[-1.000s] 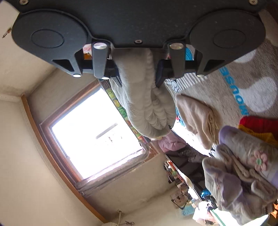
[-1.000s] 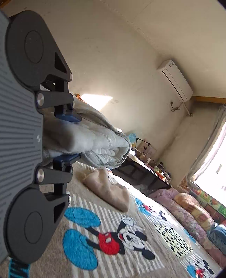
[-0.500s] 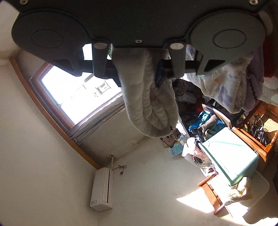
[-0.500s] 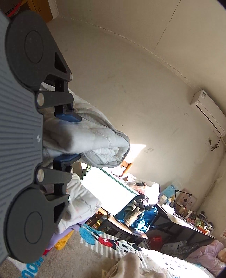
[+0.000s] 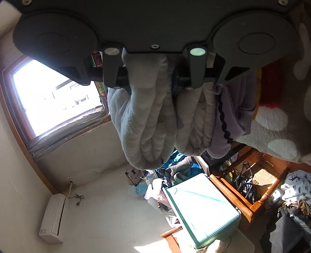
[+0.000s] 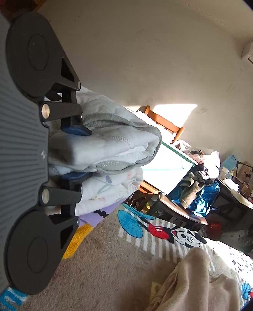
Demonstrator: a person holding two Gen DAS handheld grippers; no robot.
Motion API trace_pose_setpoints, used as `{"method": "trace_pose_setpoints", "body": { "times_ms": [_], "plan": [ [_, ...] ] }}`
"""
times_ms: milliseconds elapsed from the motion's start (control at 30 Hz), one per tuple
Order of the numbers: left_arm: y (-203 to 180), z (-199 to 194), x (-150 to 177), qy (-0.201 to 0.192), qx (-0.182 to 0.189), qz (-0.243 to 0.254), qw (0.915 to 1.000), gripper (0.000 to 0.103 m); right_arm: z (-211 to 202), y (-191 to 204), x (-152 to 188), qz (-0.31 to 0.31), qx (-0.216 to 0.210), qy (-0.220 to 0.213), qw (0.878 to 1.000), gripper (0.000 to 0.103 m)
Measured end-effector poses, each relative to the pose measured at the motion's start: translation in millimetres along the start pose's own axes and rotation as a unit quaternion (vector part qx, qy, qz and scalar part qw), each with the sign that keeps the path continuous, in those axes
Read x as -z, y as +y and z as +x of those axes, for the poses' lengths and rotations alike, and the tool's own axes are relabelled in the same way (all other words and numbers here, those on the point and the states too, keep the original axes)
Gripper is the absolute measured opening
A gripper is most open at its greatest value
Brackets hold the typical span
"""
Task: Fold clothes
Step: 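Carry the stack with both grippers toward the pile of folded clothes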
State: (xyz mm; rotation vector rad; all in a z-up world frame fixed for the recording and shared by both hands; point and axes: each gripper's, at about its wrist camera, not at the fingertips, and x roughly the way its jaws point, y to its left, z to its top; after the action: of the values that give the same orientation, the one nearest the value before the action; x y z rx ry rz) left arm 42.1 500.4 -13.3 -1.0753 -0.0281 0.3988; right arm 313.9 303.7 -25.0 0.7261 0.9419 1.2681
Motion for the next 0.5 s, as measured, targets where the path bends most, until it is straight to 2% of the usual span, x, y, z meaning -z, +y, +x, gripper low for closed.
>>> {"method": "trace_pose_setpoints", "body": {
  "times_ms": [67, 233, 367, 400, 500],
  "plan": [
    [8.1, 6.1, 2.3, 0.009, -0.009, -0.008, 0.9999, 0.037, -4.1, 2.7, -1.9, -0.003, -0.015, -0.004, 1.0, 0.038],
    [3.8, 2.6, -2.4, 0.012, 0.007, -0.025, 0.9996, 0.043, -13.0, 15.1, -0.2, 0.001, 0.0, -0.014, 1.0, 0.04],
    [-5.1, -10.6, -6.9, 0.007, 0.008, -0.018, 0.9998, 0.06, -19.4, 28.2, -10.8, -0.014, 0.006, -0.039, 0.999, 0.058],
    [-6.0, -13.1, -7.5, 0.005, 0.007, -0.017, 0.9998, 0.063, -21.1, 31.2, -12.9, -0.017, 0.008, -0.044, 0.999, 0.062],
    [-9.9, -24.0, -8.8, 0.0, 0.003, -0.02, 0.9998, 0.064, -31.3, 41.2, -16.1, -0.033, 0.015, -0.058, 0.998, 0.064]
  ]
}}
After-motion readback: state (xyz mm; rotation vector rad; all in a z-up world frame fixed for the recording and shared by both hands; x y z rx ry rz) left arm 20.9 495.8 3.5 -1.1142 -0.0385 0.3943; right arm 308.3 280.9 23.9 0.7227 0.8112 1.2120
